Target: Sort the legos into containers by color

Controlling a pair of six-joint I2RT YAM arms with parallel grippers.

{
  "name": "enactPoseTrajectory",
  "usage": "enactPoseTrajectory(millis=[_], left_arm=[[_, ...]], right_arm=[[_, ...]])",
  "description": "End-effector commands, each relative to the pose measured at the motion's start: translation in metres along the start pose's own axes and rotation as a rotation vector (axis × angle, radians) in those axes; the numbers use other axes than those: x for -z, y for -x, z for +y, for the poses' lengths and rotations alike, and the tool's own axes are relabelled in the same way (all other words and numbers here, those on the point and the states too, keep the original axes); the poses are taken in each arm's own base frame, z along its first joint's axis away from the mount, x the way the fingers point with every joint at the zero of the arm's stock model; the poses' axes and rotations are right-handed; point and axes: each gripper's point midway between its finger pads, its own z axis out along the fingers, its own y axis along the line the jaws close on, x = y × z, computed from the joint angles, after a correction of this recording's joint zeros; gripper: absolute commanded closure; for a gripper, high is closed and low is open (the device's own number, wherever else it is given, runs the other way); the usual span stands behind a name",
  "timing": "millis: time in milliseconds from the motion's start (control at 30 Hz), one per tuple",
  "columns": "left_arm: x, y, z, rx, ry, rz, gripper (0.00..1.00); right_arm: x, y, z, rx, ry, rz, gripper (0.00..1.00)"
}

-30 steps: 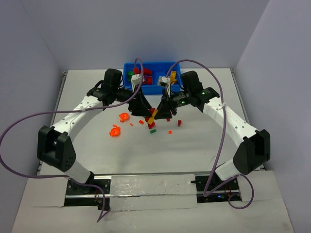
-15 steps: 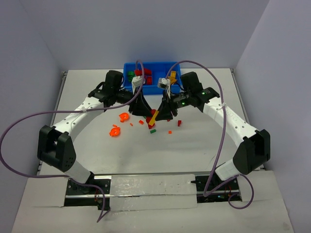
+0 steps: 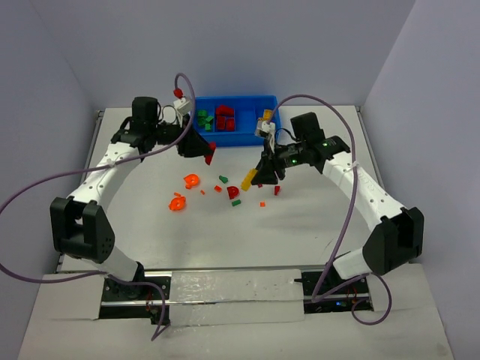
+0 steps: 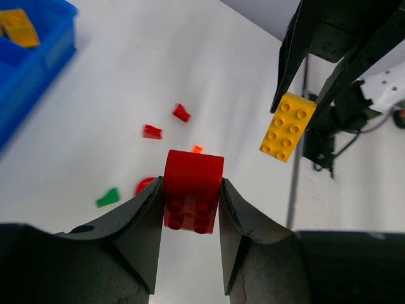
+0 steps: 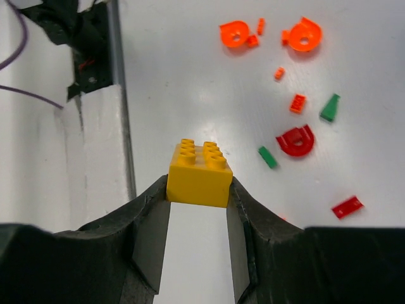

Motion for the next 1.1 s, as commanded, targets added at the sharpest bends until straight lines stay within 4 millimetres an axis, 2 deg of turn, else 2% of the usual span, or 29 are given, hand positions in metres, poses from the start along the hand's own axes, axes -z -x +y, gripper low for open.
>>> enactPoseTrajectory(millis=[0,33,100,133,167,267,300,333,367,433,500,600,733,900,1067], left_arm=[[0.006,0.031,0.014,-0.129,0.132,-0.045,1.00],[0.007,0.035,0.018,-0.142,0.160,-0.061,1.00],[0.009,0.041,0.032,-0.130,0.238,-0.082,1.00],[0.010,0.044,0.037,-0.131,0.269,-0.087,1.00],[0.011,0.046,0.043,-0.127,0.301,-0.088,1.00],[0.019,0.062,0.069,-0.114,0.443,-0.110,1.00],[0.021,0.069,0.074,-0.112,0.473,-0.123,1.00],[0.024,0.073,0.079,-0.114,0.503,-0.129,1.00],[0.027,0.079,0.085,-0.120,0.541,-0.141,1.00],[0.029,0.082,0.088,-0.088,0.567,-0.157,1.00],[0.032,0.087,0.095,-0.051,0.615,-0.186,1.00],[0.038,0.087,0.107,-0.007,0.688,-0.211,1.00],[0.040,0.087,0.120,0.048,0.745,-0.248,1.00],[0.043,0.091,0.121,0.012,0.758,-0.284,1.00],[0.038,0.087,0.122,-0.043,0.736,-0.253,1.00]], right_arm=[[0.013,0.013,-0.042,-0.056,-0.152,-0.029,1.00],[0.019,0.024,-0.068,-0.046,-0.253,-0.063,1.00],[0.026,0.042,-0.107,-0.120,-0.411,-0.143,1.00],[0.037,0.061,-0.131,-0.091,-0.518,-0.205,1.00],[0.038,0.071,-0.136,-0.086,-0.527,-0.239,1.00],[0.053,0.098,-0.184,-0.098,-0.711,-0.320,1.00],[0.053,0.094,-0.206,-0.139,-0.777,-0.320,1.00],[0.060,0.110,-0.217,-0.127,-0.821,-0.356,1.00],[0.067,0.111,-0.231,-0.137,-0.890,-0.364,1.00],[0.066,0.114,-0.247,-0.135,-0.921,-0.374,1.00],[0.069,0.108,-0.278,-0.173,-1.023,-0.392,1.00],[0.072,0.114,-0.298,-0.156,-1.081,-0.427,1.00],[0.062,0.104,-0.327,-0.172,-1.107,-0.428,1.00],[0.052,0.092,-0.354,-0.179,-1.123,-0.447,1.00],[0.042,0.079,-0.376,-0.219,-1.131,-0.462,1.00]])
